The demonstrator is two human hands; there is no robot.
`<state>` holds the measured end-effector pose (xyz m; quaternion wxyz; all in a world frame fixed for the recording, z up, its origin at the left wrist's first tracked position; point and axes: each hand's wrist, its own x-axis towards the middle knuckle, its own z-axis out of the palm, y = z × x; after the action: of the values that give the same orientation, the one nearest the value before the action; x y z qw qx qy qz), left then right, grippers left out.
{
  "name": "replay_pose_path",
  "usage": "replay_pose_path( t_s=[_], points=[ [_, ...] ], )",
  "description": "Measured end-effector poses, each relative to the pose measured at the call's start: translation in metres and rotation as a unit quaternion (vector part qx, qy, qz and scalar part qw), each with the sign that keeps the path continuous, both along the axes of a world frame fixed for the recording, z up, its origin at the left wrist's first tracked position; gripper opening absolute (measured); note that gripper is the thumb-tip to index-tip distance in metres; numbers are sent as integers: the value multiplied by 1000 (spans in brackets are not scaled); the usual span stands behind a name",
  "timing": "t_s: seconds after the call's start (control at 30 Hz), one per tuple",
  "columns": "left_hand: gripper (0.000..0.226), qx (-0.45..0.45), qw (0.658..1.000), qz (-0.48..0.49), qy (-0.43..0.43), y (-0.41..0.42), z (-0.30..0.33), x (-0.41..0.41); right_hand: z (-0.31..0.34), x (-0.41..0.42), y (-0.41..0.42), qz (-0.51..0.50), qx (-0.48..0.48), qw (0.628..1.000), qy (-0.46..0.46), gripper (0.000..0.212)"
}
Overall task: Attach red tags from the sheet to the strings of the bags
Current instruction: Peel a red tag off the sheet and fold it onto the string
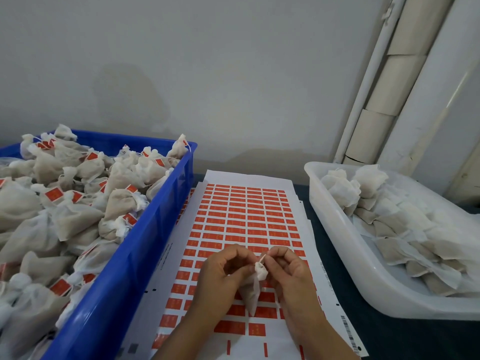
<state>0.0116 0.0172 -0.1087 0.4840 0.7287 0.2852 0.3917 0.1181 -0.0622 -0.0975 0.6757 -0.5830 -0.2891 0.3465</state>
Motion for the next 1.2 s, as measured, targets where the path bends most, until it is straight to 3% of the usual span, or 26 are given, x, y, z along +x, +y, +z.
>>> replay_pose_path(
  t_s=[0.23, 0.37, 0.47, 0.57, 0.7, 0.77, 0.93, 1.2],
  points=[
    [14, -14, 999, -31, -6, 0, 0, 2, 2, 7, 0, -13, 43, 982, 181, 14],
    [11, -26, 996, -81, 3, -5, 1, 0, 1, 9, -2, -10, 54, 979, 195, 20],
    [26, 9, 998, -56, 40, -10, 0, 3, 2, 7, -2, -1, 44, 993, 110, 26],
    [18, 36, 999, 5, 38, -9, 2, 4, 6, 6, -1, -46, 21, 995, -83, 13],
    [25, 26, 999, 19, 8, -7, 1, 2, 8, 7, -3, -92, 22, 942, -323, 18],
    [18, 15, 1000, 20, 3, -7, 0, 2, 7, 8, -5, -102, 26, 914, -392, 23],
    [19, -18, 1000, 2, -19, -5, -1, 3, 8, 12, -7, -129, 20, 883, -451, 29],
    [27, -56, 998, -9, -26, -2, 3, -1, 6, 14, -4, -170, -15, 902, -396, 25]
  ],
)
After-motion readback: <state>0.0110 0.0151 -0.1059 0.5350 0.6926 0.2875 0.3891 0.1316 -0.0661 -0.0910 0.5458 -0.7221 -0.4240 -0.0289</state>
